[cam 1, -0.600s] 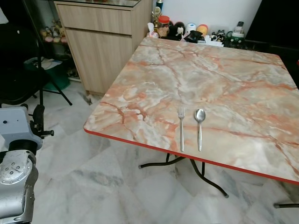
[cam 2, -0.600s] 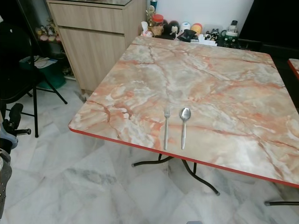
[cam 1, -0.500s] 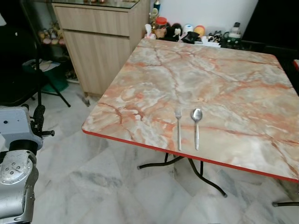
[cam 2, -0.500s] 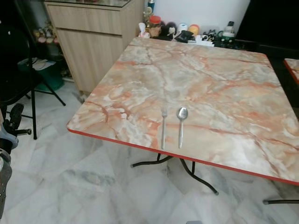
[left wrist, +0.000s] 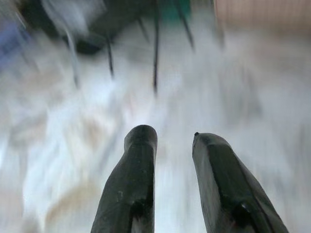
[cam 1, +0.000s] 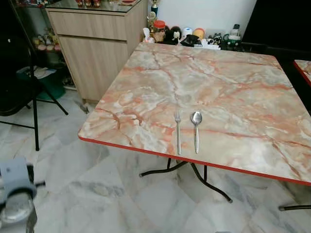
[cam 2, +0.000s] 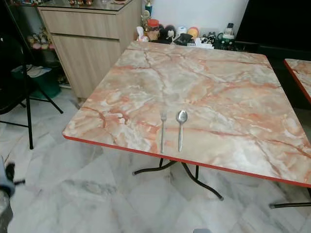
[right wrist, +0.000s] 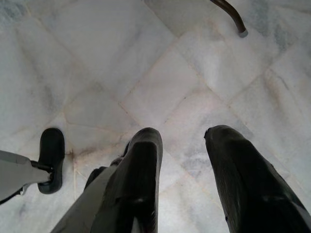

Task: Setting the table

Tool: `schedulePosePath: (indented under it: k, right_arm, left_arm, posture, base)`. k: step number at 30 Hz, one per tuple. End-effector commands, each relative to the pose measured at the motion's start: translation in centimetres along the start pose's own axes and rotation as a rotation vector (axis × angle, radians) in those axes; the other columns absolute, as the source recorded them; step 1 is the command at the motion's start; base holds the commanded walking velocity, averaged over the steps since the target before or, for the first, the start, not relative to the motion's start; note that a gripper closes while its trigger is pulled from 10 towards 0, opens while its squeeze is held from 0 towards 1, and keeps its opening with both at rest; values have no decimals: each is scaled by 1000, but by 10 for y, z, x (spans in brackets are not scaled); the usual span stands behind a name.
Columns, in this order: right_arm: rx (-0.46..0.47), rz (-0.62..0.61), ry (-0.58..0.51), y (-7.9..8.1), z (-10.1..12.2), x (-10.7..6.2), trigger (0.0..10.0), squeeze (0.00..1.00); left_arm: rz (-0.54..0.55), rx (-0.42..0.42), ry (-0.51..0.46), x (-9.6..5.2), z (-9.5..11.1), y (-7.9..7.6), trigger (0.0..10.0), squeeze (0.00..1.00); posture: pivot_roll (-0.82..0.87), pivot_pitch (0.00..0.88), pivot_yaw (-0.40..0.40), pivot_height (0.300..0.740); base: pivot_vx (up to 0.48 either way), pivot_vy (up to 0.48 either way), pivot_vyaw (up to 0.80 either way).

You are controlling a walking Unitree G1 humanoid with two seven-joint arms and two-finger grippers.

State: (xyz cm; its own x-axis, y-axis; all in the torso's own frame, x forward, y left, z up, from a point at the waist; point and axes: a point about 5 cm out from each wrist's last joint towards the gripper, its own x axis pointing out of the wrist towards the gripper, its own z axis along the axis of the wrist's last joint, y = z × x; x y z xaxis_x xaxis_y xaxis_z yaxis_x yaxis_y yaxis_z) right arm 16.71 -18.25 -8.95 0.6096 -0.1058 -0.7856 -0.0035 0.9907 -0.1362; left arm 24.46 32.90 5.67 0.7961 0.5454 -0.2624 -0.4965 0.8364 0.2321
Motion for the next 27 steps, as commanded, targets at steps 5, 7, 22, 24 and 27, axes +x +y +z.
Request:
schedulePosePath:
  k: [5, 7, 22, 24, 27]
  right_arm:
    - [13, -11, 7, -2, -2, 0, 10000, 0]
    - [16, -15, 6, -3, -1, 0, 10000, 0]
    - [50, -45, 5, -5, -2, -1, 10000, 0]
    - [49, -43, 7, -5, -3, -1, 10000, 0]
    - [68, -35, 8, -4, -3, -1, 10000, 0]
  left_arm:
    - [-337, 95, 316, -20, -77, -32, 10000, 0]
    - [-418, 133, 371, -28, -91, -42, 10000, 0]
    - [-546, 182, 520, -57, -128, -73, 10000, 0]
    - [-535, 165, 528, -58, -129, -76, 10000, 0]
    - [-562, 195, 539, -62, -132, -83, 10000, 0]
  posture:
    - [136, 113, 3, 740]
    - [130, 111, 2, 740]
    - [91, 63, 21, 740]
    - [88, 59, 22, 740]
    - [73, 52, 25, 740]
  base:
    - [0, 0, 0]
    - [0, 0, 0]
    - [0, 0, 0]
    - [0, 0, 0]
    - [0, 0, 0]
